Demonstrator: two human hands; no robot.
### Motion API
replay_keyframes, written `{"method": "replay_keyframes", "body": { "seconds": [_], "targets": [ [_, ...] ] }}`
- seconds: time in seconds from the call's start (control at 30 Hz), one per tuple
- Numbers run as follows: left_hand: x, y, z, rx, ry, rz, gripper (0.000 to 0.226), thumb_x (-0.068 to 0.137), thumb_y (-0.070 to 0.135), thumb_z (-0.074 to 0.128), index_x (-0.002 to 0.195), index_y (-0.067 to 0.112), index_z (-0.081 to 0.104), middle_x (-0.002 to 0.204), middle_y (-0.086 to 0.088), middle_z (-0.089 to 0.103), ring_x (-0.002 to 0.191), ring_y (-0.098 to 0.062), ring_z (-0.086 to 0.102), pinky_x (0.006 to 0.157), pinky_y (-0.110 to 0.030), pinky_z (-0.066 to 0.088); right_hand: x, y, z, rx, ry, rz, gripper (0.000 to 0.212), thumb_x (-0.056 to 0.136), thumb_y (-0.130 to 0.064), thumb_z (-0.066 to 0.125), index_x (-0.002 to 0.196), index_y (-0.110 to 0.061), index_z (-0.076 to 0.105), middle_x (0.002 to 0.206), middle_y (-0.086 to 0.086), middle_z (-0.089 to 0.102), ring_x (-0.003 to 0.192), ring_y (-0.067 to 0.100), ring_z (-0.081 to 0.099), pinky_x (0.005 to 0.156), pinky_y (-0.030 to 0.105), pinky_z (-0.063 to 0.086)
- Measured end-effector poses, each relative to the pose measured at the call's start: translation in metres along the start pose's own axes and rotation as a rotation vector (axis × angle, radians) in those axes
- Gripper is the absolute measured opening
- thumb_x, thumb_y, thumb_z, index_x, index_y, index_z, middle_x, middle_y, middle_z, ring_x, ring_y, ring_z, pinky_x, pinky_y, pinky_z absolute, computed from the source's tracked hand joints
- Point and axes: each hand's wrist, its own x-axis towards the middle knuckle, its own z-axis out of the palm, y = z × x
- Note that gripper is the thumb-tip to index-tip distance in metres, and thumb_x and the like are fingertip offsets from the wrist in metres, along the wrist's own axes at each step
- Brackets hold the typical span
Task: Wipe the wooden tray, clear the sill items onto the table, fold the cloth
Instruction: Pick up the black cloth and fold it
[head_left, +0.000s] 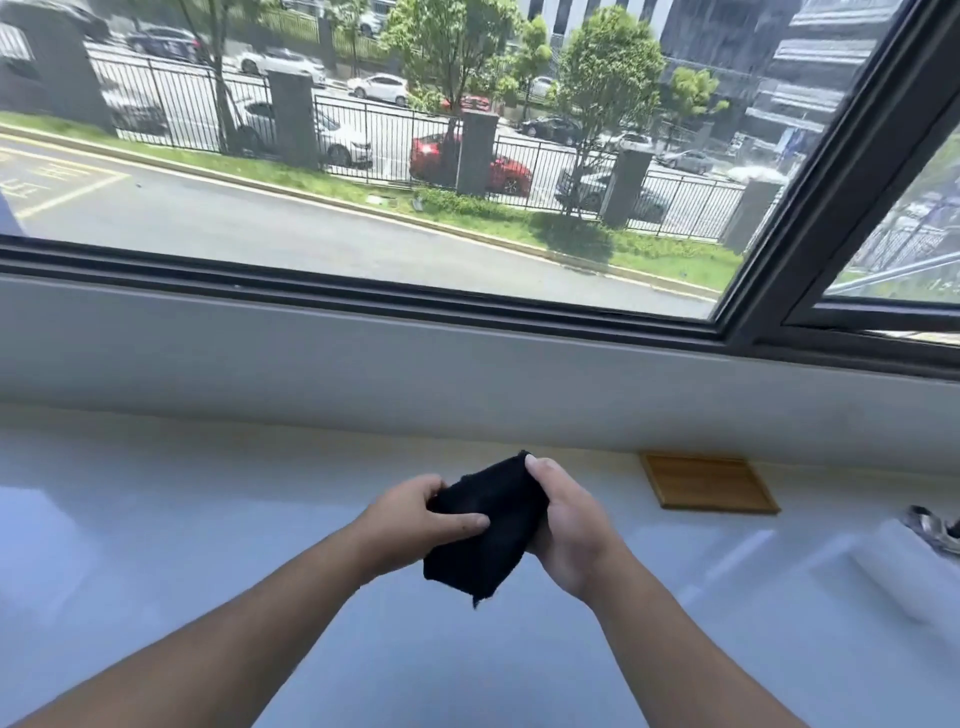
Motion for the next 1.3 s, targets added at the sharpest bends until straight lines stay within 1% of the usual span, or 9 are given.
{"method": "replay_keyframes", "body": {
  "seconds": [0.1,0.23,0.33,0.47,0.6,0.73,0.93,1.07,1.3],
  "targets": [
    [0.003,0.012,-0.003,0.008,0.106,0.042,0.035,0.063,0.056,0.082,0.087,0.033,0.071,0.084,0.010,0.079,0.079,-0.015,0.077,0.069,-0.036,0.060,-0.005,-0.010,0.003,-0.083,0.078,-0.049,0.027,0.108,-0.036,0.051,0.113,-0.010,0.059,0.113,0.020,0.073,0.105,0.038,0.071,0.093,0.055,0.052],
    [0.009,0.020,-0.004,-0.117,0.137,0.023,0.015,0.070,0.028,0.076,0.084,0.023,0.072,0.080,-0.001,0.079,0.067,-0.020,0.070,0.068,-0.040,0.054,-0.012,-0.011,-0.004,-0.202,0.155,-0.101,0.021,0.107,-0.035,0.052,0.100,-0.015,0.056,0.092,0.010,0.060,0.082,0.027,0.049,0.062,0.039,0.035],
    [0.020,0.027,-0.010,-0.136,0.058,-0.079,0.014,0.084,0.020,0.077,0.090,0.016,0.065,0.072,0.000,0.072,0.062,-0.019,0.065,0.065,-0.036,0.053,-0.012,-0.012,-0.018,-0.171,0.164,-0.163,0.019,0.104,-0.033,0.055,0.103,-0.014,0.058,0.090,0.008,0.062,0.079,0.026,0.049,0.061,0.038,0.033],
    [0.031,0.042,-0.005,0.137,0.026,-0.206,0.016,0.096,0.033,0.071,0.090,0.022,0.061,0.072,0.006,0.070,0.067,-0.017,0.063,0.065,-0.032,0.049,-0.011,-0.012,-0.038,-0.161,0.144,-0.178,0.014,0.107,-0.026,0.057,0.097,-0.017,0.059,0.085,0.001,0.064,0.068,0.017,0.056,0.057,0.030,0.039],
    [0.038,0.076,0.010,-0.013,0.201,0.039,0.011,0.098,0.014,0.069,0.092,0.015,0.060,0.079,-0.006,0.069,0.072,-0.025,0.060,0.061,-0.034,0.041,-0.013,-0.013,-0.068,-0.292,0.142,-0.156,0.015,0.101,-0.034,0.061,0.097,-0.019,0.062,0.089,0.003,0.068,0.073,0.016,0.064,0.062,0.030,0.046],
    [0.035,0.126,0.025,-0.157,0.099,0.278,0.020,0.096,0.001,0.068,0.088,0.018,0.063,0.072,0.001,0.072,0.067,-0.020,0.069,0.058,-0.023,0.053,-0.012,-0.002,-0.092,-0.841,0.133,-0.022,0.041,0.087,-0.062,0.065,0.086,-0.022,0.057,0.081,-0.003,0.068,0.066,0.011,0.061,0.058,0.031,0.044],
    [0.025,0.178,0.039,-0.048,0.054,0.357,0.012,0.075,0.014,0.066,0.080,0.025,0.070,0.075,0.000,0.069,0.064,-0.016,0.064,0.056,-0.023,0.049,0.001,-0.027,-0.093,-0.779,0.099,-0.107,0.084,0.063,-0.083,0.075,0.135,-0.048,0.051,0.134,-0.024,0.055,0.116,0.004,0.055,0.069,0.018,0.047],
    [0.024,0.192,0.036,-0.070,0.082,0.377,0.012,0.075,0.014,0.067,0.083,0.022,0.073,0.079,-0.003,0.074,0.071,-0.022,0.070,0.062,-0.031,0.059,0.016,-0.036,-0.077,-0.567,-0.110,-0.137,0.037,0.081,-0.046,0.081,0.115,-0.034,0.072,0.114,-0.011,0.080,0.112,0.016,0.072,0.096,0.041,0.057],
    [0.026,0.185,0.014,-0.093,0.202,0.340,0.011,0.073,0.021,0.070,0.082,0.026,0.075,0.081,-0.004,0.075,0.073,-0.021,0.072,0.071,-0.040,0.058,0.024,-0.032,-0.076,-0.356,-0.022,-0.126,0.018,0.089,-0.030,0.076,0.100,-0.017,0.080,0.106,0.010,0.082,0.102,0.026,0.077,0.092,0.043,0.057]
  ]
}}
